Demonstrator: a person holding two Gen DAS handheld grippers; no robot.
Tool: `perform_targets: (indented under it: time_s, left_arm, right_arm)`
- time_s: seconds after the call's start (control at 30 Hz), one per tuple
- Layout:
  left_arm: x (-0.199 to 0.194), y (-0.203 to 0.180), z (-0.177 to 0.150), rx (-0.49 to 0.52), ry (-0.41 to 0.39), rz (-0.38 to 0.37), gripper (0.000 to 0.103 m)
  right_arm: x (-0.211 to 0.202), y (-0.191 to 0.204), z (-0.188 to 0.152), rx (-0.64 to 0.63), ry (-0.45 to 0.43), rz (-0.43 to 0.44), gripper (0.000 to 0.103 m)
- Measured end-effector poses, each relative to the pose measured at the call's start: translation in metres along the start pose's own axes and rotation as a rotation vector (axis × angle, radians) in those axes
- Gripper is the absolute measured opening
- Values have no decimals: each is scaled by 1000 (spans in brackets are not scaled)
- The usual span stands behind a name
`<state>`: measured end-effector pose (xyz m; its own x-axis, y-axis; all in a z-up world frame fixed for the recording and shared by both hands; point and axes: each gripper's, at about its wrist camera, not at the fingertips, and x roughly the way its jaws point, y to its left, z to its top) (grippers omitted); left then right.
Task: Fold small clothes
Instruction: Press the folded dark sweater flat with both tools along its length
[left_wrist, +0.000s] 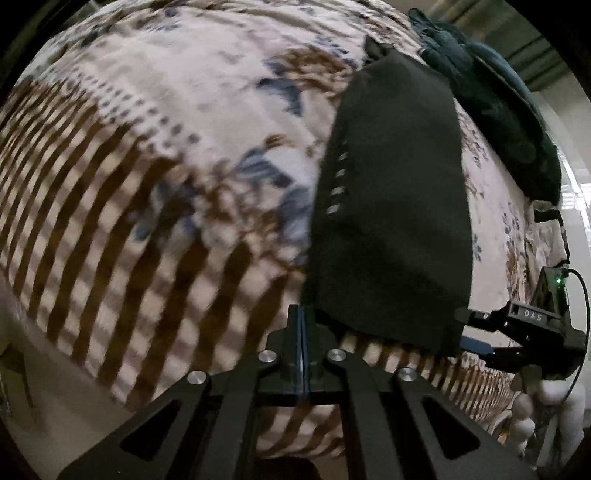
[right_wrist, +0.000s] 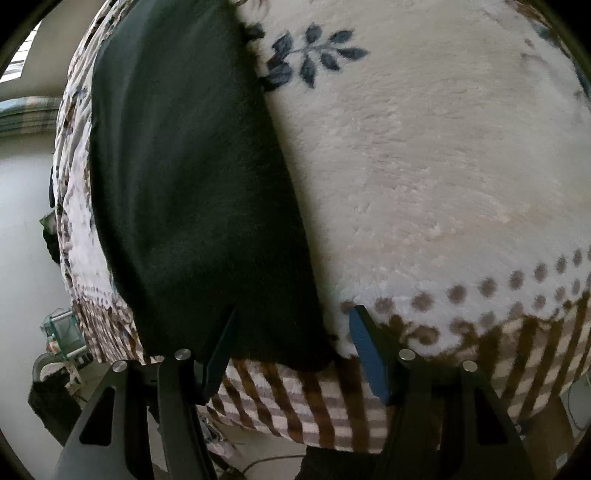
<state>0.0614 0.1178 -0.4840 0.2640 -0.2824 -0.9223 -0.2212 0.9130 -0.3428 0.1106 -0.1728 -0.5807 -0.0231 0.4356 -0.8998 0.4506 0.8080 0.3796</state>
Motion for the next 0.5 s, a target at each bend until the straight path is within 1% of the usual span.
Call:
perform_targets:
  time_s: [0.1, 0.13, 0.17, 0.2, 0.23, 0.27, 0.3, 0.33, 0.37, 0.4, 0.43, 0.47, 0.5]
  left_arm:
    - [0, 4, 9, -56, -9, -59, 2]
    - [2, 2, 14, -63, -9, -70, 7]
    - [7, -3, 23, -70, -10, -87, 19]
    - [10, -6, 29, -73, -14, -101, 26]
    - [14, -10, 35, -73, -24, -134, 37]
    - [16, -12, 39, -67, -28, -158, 46]
    - [23, -20, 44, -45, -21, -173, 46]
    - [31, -27, 45, -23, -8, -156, 46]
    - [42, -34, 45, 5, 12, -124, 44]
    - [48, -37, 44, 17, 19, -100, 41]
    - [50, -38, 40, 19, 1, -93, 10]
    - [50, -39, 37, 23, -2, -77, 4]
    - [48, -38, 32, 28, -15, -53, 4]
  right_arm:
    - [5, -1, 5, 3, 6, 21, 64]
    - [6, -1, 7, 4, 4, 31, 64]
    - [7, -2, 8, 3, 2, 41, 64]
    - [8, -3, 10, 2, 2, 46, 64]
    - [9, -4, 11, 5, 4, 53, 64]
    - [10, -5, 11, 10, 3, 59, 64]
    - [11, -6, 11, 14, 3, 67, 64]
    - [13, -7, 11, 16, 2, 78, 66]
    - [14, -7, 12, 14, 2, 87, 67]
    - [17, -7, 12, 9, 4, 89, 67]
    - [19, -7, 13, 7, 4, 93, 68]
    - [19, -7, 12, 3, 1, 101, 68]
    - [19, -5, 12, -9, -5, 108, 65]
